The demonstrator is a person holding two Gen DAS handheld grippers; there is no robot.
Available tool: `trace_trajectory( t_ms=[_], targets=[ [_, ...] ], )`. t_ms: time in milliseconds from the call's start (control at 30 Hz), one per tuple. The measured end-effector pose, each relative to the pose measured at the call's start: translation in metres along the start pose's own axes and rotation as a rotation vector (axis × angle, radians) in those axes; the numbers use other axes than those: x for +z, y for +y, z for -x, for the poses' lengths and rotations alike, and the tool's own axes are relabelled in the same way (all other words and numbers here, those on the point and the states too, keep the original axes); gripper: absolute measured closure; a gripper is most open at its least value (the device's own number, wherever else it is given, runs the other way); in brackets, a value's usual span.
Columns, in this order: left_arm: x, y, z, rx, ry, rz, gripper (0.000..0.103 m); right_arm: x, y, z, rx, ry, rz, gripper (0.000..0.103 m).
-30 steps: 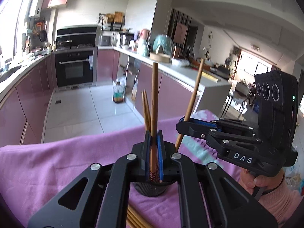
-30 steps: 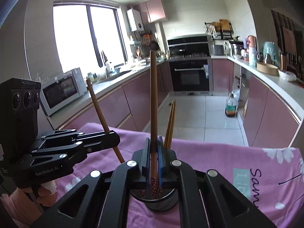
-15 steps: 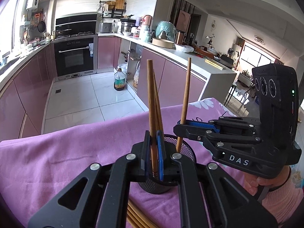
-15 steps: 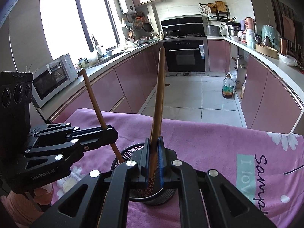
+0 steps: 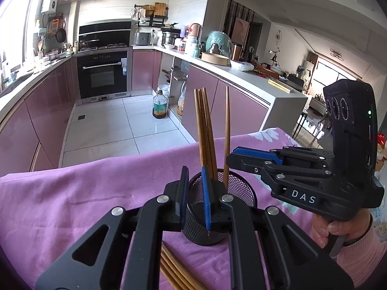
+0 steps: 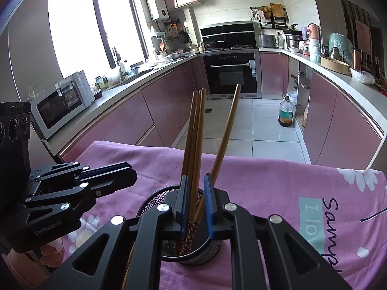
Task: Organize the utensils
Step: 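Carry the chopstick with the right gripper and release it into the mesh cup, then return the open right gripper over the chopstick pile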
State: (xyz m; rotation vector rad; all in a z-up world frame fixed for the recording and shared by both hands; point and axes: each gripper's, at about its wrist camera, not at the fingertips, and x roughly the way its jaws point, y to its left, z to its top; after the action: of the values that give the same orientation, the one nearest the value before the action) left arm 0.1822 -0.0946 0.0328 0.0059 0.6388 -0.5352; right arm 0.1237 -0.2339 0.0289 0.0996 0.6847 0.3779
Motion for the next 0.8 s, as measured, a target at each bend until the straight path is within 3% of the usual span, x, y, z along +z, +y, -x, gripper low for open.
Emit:
trace_trajectory(
  t_ms=[167, 200, 467, 633, 800],
  targets=[
    [-0.008, 0.000, 0.017, 0.020, -0.040, -0.006, 0.086, -0.001, 0.003, 0.008, 0.010, -0.017, 0.004, 0.090],
    [-0.005, -0.002, 0.019, 0.024, -0.052, -0.007, 0.080, -0.002, 0.004, 0.011, 0.018, -0.023, 0.005, 0.090],
    [-0.035, 0.004, 0.059, 0.048, -0.108, -0.016, 0.069, -0.030, 0.037, 0.050, 0.135, -0.065, 0.112, 0.082],
    [-0.066, 0.015, 0.070, 0.058, -0.083, 0.023, 0.066, -0.061, 0.054, 0.041, 0.194, 0.011, 0.127, 0.080],
    [-0.101, 0.025, 0.064, 0.057, -0.007, 0.068, 0.066, -0.091, 0.063, 0.011, 0.201, 0.135, 0.109, 0.080]
  ],
)
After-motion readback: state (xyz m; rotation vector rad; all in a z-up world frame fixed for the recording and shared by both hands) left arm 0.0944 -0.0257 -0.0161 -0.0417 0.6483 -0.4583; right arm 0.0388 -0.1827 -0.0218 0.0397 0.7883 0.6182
